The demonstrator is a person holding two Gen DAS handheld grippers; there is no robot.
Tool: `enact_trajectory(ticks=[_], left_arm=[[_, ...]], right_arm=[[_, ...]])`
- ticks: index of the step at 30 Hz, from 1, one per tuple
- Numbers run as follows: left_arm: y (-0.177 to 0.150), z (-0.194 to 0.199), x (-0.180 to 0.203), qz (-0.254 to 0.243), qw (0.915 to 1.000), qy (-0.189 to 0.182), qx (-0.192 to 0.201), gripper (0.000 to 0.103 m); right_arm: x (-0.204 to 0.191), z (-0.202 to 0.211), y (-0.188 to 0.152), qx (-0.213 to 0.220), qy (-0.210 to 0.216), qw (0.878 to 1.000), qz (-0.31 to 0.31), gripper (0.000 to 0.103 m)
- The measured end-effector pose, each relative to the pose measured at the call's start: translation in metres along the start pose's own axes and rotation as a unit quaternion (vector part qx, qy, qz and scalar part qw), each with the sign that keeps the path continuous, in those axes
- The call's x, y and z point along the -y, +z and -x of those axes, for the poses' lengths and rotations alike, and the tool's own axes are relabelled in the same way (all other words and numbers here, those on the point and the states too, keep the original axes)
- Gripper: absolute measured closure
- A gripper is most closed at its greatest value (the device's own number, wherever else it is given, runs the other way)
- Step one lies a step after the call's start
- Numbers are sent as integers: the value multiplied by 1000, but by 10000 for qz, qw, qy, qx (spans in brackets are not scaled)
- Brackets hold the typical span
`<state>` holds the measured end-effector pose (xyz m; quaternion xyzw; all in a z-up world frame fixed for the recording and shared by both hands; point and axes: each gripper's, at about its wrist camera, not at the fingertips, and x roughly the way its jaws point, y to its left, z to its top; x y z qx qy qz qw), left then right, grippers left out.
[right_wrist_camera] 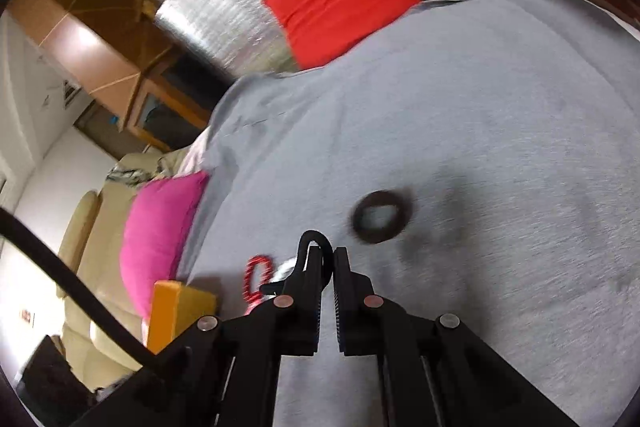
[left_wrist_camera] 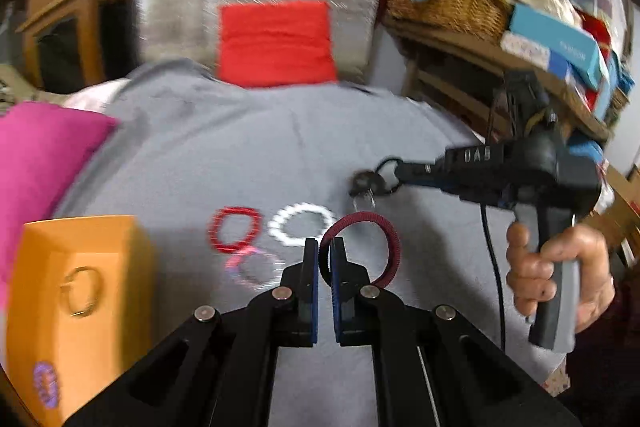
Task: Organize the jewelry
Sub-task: 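Carry the hair tie and maroon bangle into the orange box and open both tools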
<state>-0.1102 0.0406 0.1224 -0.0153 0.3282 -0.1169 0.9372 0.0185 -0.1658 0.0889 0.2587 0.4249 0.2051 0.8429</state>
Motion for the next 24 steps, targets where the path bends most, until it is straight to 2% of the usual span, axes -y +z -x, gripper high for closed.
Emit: enact_trajectory(ticks=[3,5,9,13,18,24], left_arm=[[-2,35,-21,304,9990,259,179,97],[-5,54,-39,412,9974,562,177,97],[-20,82,-76,646,9925,1036,47,97],[-48,103,-113,887,9840,1530,-227,97],[-83,111,-138,1117,9740,1862,-639,97],[-117,100,-157,1402,9639,1955,-1144,97]], right_arm=[[-29,-1,-11,-63,155,9994,311,97],[-54,-3,-22,-113,350,9978,545,97],[-105,-7,-50,-242,667,9912,1114,97],[-154,-12,-87,-453,986,9797,1686,96],[-203,-24,-138,-753,1190,9614,2364,97],[-229,-43,-180,-1073,1095,9480,2790,96]])
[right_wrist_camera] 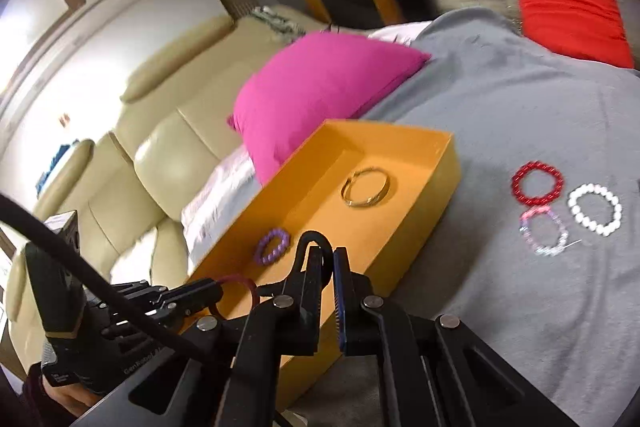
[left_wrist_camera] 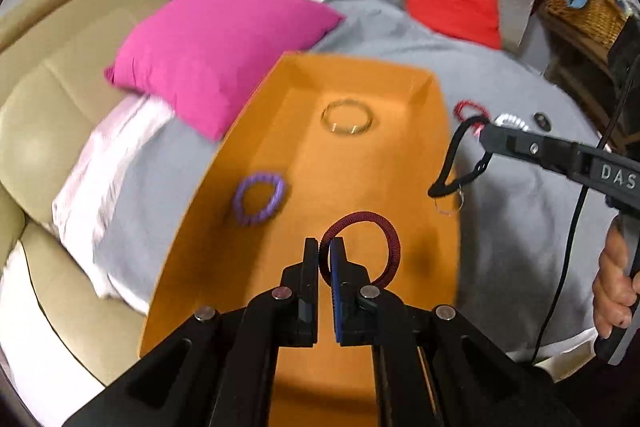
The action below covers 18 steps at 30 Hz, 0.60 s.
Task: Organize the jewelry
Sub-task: 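Carry the hair tie and maroon bangle into the orange box and open both tools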
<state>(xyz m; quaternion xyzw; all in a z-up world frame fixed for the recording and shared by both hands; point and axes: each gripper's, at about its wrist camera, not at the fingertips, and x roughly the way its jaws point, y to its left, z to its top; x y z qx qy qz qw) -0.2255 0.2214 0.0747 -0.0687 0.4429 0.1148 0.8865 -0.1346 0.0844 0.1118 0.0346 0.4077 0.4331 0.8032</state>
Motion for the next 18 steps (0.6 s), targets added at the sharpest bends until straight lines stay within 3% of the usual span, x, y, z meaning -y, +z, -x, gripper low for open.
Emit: enact_trajectory(ticks=[10,18], left_arm=[[-10,-32,-1,102,9987,264,-429,97],[-1,-24,5,21,9988,412,-279,88]], right_arm=[[-1,-33,-3,-376,-242,9990,61,93],[22,-11,9,-219,-196,9989,-353,93]])
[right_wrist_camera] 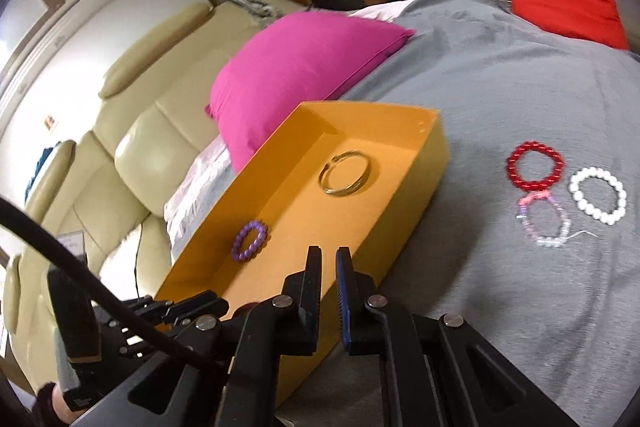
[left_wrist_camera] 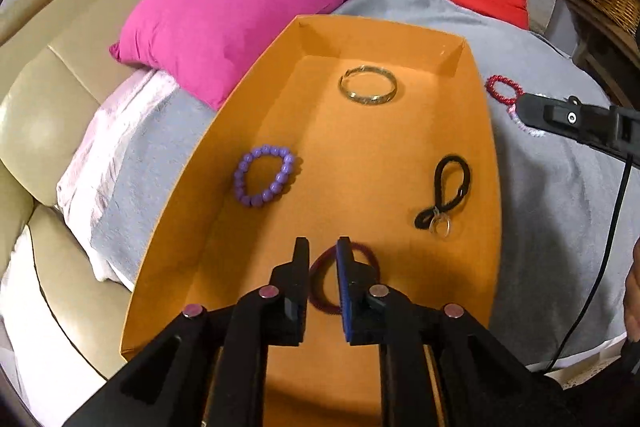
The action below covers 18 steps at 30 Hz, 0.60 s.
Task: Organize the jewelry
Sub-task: 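Carry the hair tie and maroon bangle into the orange box and open both tools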
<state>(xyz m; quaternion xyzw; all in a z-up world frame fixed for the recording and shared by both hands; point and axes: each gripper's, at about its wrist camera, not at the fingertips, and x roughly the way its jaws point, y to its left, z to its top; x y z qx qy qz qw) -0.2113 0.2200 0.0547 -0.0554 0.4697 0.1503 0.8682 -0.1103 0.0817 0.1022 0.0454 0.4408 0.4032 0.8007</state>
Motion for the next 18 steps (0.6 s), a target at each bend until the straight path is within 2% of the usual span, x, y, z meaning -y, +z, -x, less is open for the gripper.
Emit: enact_trajectory(ticks=[8,10,14,18], left_arm=[[20,30,40,-370,9979,-150,503,73],[27,38,55,-484,9965,-257,637,65],[37,48,83,-729,9931,-377,842,62],[44,53,114,-964,9896,-562,906,61]], right_arm=[[48,36,17,276,-107,9976,-632,93],[64,47,21,374,-151,9957,-828,93],[111,80,28,650,-128,9872,-1453,93],[156,111,29,894,-204,9748,-2034,79]])
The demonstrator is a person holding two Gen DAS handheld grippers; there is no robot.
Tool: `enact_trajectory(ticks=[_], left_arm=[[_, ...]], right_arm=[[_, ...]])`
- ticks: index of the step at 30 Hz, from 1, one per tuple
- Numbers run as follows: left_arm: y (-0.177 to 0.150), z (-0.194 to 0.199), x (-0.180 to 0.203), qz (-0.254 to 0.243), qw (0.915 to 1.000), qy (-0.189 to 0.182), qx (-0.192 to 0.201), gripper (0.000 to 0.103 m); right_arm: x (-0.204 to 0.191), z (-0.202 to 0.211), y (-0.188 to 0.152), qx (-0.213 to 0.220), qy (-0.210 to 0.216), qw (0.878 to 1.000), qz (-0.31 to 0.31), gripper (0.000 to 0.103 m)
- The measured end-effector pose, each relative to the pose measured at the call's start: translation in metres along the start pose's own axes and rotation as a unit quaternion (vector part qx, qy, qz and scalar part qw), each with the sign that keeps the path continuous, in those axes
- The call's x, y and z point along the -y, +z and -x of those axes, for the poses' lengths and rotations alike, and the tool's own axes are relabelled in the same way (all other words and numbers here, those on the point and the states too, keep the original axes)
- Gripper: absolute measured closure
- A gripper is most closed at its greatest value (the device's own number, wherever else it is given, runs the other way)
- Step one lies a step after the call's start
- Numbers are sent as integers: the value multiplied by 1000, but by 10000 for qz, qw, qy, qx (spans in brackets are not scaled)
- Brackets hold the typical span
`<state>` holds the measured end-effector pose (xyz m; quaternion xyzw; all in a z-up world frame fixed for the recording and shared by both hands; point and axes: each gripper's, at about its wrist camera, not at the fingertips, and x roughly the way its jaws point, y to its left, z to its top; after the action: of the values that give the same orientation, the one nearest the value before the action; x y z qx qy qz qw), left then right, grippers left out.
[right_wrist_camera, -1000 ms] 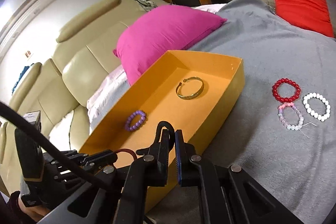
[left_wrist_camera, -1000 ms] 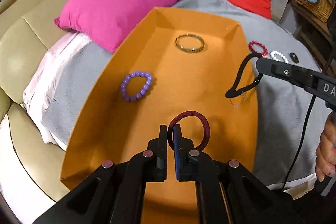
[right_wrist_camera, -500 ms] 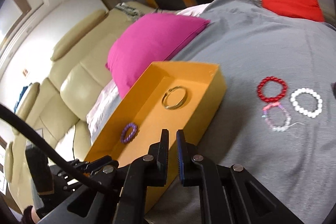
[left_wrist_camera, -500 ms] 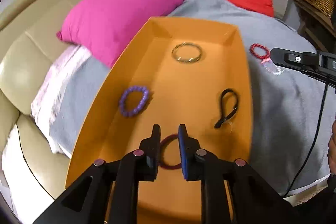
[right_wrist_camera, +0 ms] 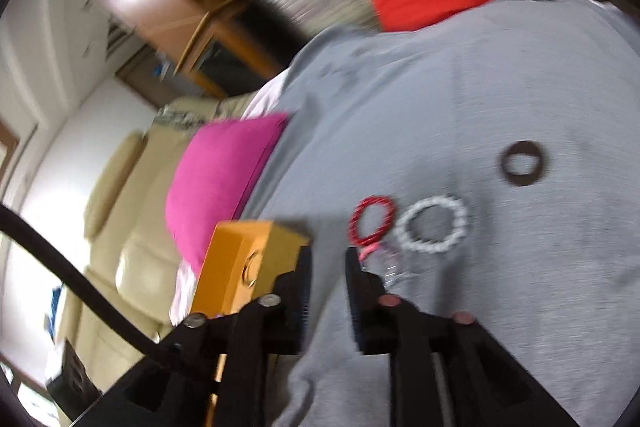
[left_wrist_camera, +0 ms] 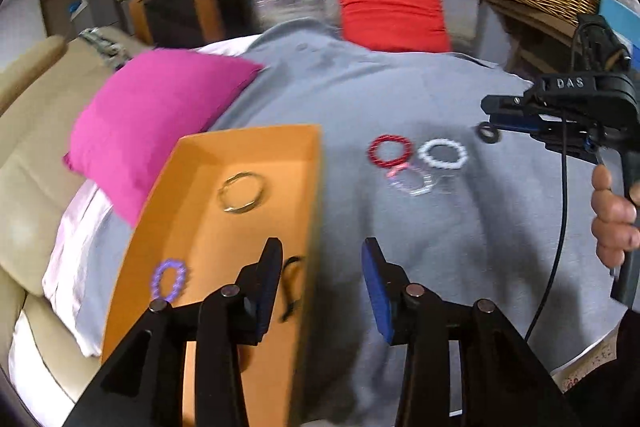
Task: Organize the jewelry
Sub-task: 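Carry the hair tie and maroon bangle into the orange box and open both tools, then move both tools back toward the white and pink bead bracelets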
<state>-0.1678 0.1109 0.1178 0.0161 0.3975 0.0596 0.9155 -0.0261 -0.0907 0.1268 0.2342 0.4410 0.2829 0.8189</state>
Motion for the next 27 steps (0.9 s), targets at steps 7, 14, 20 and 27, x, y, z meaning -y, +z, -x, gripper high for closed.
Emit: enact_trajectory(ticks=[7,14,20,27], left_arm=[[6,-9,36,-236,9992,-329,-62,61],[-1,-14,63,-378,9980,-448,-220,55],[-9,-25,79,-439,9964,-574,-439,54],[-10,-31,87,-436,9961,-550,-532,43]], right_arm=[[46,28,18,145,-227,9983,-525,79],[87,64,28,443,-313,9926,-1087,79],[98,74,28,473,-438,9903,-1233,79],[97,73,27,363,-438,9920,-1125,79]])
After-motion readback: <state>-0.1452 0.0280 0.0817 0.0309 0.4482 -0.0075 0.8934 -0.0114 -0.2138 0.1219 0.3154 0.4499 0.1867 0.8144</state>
